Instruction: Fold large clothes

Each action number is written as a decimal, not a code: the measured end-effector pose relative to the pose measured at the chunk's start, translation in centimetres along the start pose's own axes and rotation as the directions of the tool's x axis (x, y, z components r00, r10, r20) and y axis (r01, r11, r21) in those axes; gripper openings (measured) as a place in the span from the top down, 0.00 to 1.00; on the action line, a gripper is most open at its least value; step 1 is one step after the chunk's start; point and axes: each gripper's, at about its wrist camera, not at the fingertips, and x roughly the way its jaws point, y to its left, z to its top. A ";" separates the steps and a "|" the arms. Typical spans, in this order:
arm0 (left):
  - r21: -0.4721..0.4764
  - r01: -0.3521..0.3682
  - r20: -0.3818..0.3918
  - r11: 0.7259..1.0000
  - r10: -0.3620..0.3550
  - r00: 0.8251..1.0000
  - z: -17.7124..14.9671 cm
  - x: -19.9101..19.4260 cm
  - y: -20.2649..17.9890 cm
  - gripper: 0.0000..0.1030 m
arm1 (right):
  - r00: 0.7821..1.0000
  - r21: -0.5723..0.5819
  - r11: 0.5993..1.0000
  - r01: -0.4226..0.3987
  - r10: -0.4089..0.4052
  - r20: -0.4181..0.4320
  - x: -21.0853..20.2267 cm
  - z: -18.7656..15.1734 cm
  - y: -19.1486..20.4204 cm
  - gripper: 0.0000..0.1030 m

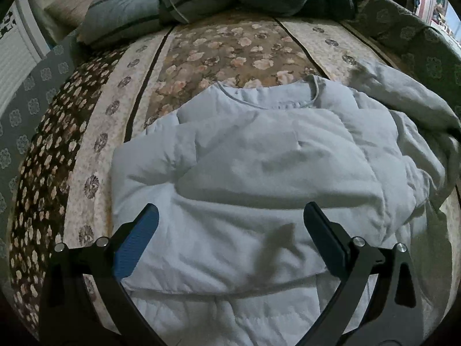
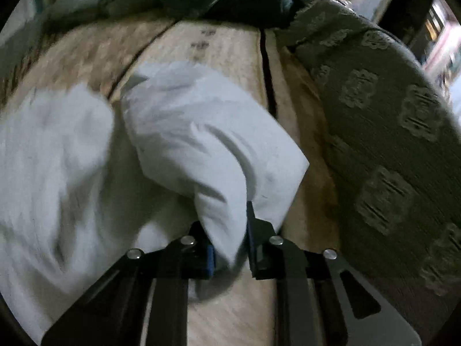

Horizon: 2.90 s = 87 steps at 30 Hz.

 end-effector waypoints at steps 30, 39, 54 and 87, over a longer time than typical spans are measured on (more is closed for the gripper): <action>-0.069 0.042 -0.006 0.997 -0.042 0.999 1.5 1.3 3.7 0.03 | 1.000 0.121 0.993 -0.016 0.016 0.003 4.8 7.8 2.5 0.68; -0.124 0.067 0.016 0.990 -0.066 0.998 0.4 -1.4 5.1 0.03 | 0.954 0.238 0.935 -0.264 0.216 0.209 -4.7 4.0 -0.9 0.81; -0.065 0.055 -0.005 0.996 -0.056 0.998 0.0 -0.8 3.9 0.03 | 0.994 0.006 0.996 0.085 -0.084 -0.070 5.2 8.4 4.8 0.18; -0.008 0.044 0.081 0.999 -0.043 0.996 -0.4 -8.0 2.5 0.03 | 0.917 -0.045 0.924 -0.379 0.382 0.116 -9.8 1.7 14.3 0.78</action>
